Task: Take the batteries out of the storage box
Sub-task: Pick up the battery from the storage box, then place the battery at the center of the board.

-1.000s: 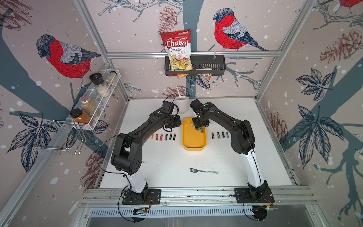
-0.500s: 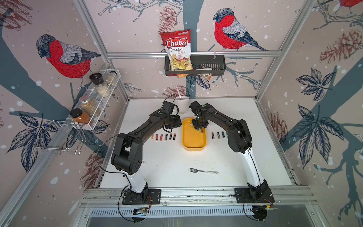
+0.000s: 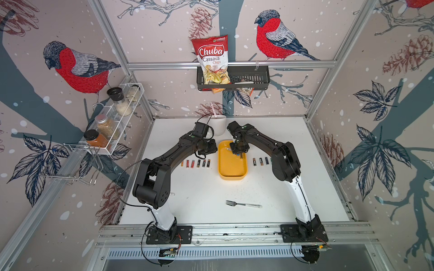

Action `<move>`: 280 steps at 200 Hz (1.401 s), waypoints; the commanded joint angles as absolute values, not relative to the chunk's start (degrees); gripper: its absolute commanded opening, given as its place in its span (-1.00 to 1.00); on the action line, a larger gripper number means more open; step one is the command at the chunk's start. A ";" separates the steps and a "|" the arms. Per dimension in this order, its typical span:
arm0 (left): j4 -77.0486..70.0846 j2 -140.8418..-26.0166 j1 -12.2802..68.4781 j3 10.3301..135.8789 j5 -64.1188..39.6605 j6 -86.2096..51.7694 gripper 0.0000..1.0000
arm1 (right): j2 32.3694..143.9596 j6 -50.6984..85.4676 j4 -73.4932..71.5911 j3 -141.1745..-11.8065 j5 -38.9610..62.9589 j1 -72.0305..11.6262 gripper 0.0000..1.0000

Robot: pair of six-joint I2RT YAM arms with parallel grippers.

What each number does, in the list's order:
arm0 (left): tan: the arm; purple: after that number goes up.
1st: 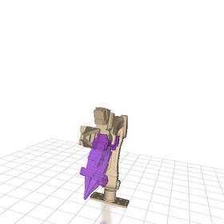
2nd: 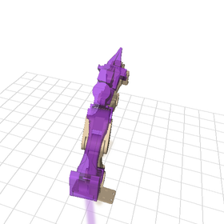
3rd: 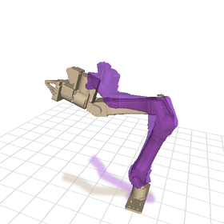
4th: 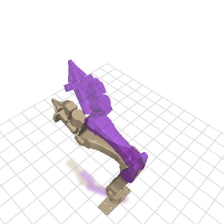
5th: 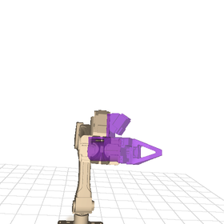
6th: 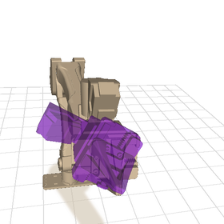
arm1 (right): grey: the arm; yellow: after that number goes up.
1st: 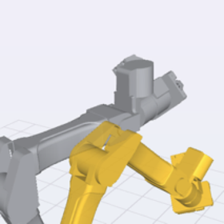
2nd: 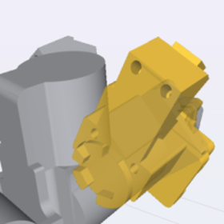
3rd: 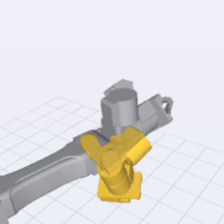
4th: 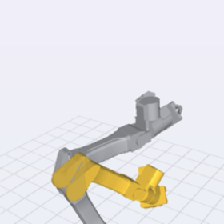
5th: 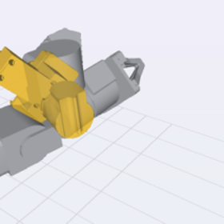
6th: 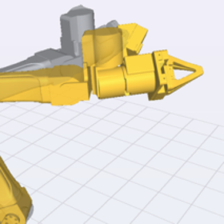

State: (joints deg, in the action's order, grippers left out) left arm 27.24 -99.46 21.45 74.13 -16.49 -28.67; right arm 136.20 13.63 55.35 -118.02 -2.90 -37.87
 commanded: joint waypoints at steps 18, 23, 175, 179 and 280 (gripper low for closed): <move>26.63 -99.23 21.63 74.02 -16.87 -28.61 -0.36 | 136.38 13.36 55.53 -119.17 -2.69 -37.88 -0.53; 26.63 -99.10 21.68 73.96 -16.85 -28.59 -0.37 | 136.37 13.41 55.64 -119.38 -2.64 -37.88 -0.54; 27.51 -99.07 21.70 74.96 -16.39 -27.86 -0.37 | 130.00 14.69 57.02 -119.16 -0.06 -37.35 -0.60; 27.58 -99.17 21.71 74.94 -16.43 -27.78 -0.37 | 129.58 14.80 57.10 -119.00 0.00 -37.30 -0.60; 28.13 -99.74 21.71 76.58 -16.35 -27.37 -0.38 | 109.28 18.37 53.82 -96.92 -1.36 -34.94 -0.60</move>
